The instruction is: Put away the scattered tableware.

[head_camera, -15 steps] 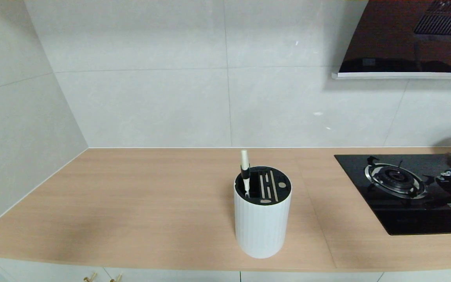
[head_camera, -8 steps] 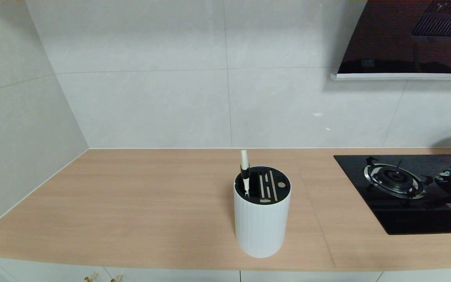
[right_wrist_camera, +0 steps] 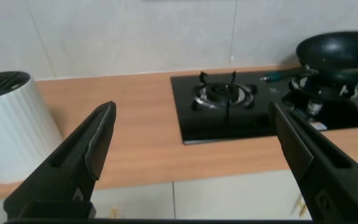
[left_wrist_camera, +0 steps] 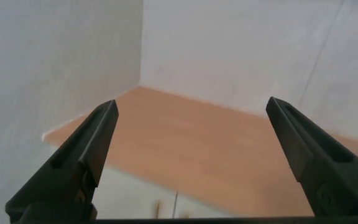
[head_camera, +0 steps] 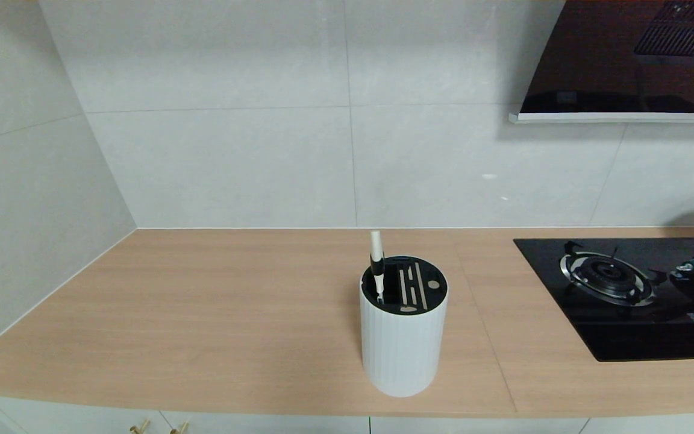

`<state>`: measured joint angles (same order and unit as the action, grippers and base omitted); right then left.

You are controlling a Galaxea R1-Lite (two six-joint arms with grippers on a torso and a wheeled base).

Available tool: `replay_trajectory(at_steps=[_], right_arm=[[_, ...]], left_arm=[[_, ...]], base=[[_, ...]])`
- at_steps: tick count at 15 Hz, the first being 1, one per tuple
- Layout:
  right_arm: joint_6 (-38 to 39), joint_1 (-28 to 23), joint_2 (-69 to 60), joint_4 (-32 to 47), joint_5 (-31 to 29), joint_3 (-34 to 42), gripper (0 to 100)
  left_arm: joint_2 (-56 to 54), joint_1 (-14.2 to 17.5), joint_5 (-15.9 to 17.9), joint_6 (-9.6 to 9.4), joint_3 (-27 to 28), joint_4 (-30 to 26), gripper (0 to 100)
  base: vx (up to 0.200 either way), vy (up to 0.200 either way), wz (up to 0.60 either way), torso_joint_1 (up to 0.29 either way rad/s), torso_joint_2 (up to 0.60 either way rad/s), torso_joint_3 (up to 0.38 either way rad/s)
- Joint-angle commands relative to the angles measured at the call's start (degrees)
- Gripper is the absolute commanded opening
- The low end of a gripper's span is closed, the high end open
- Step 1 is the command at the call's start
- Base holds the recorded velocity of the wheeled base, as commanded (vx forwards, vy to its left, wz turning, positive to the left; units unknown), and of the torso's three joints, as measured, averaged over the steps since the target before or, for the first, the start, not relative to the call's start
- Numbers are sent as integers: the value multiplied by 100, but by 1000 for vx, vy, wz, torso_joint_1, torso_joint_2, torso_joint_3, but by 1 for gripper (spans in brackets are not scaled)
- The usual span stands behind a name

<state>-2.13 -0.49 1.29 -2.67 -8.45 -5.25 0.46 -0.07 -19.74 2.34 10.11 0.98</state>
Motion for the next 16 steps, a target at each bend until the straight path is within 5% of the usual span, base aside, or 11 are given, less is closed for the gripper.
replay_trajectory(at_steps=[1, 5, 8, 9, 16], right_arm=[[-147, 14, -112, -278, -8, 525, 100], [-156, 14, -112, -102, 10, 525, 100], [-173, 22, -112, 232, 818, 525, 100], [-173, 22, -112, 232, 845, 525, 100], [-156, 22, -112, 153, 898, 525, 100]], left_arm=[[-46, 16, -4, -199, -808, 140, 100], [-46, 16, 31, -278, -1011, 166, 100], [-46, 16, 1578, -427, -1011, 26, 100], [-46, 7, 1868, -489, -1011, -159, 100], [-46, -28, 1842, -234, -1011, -89, 100]], base=[[0, 0, 0, 0, 0, 0], [0, 0, 0, 0, 0, 0], [0, 0, 0, 0, 0, 0], [0, 0, 0, 0, 0, 0], [0, 0, 0, 0, 0, 0]])
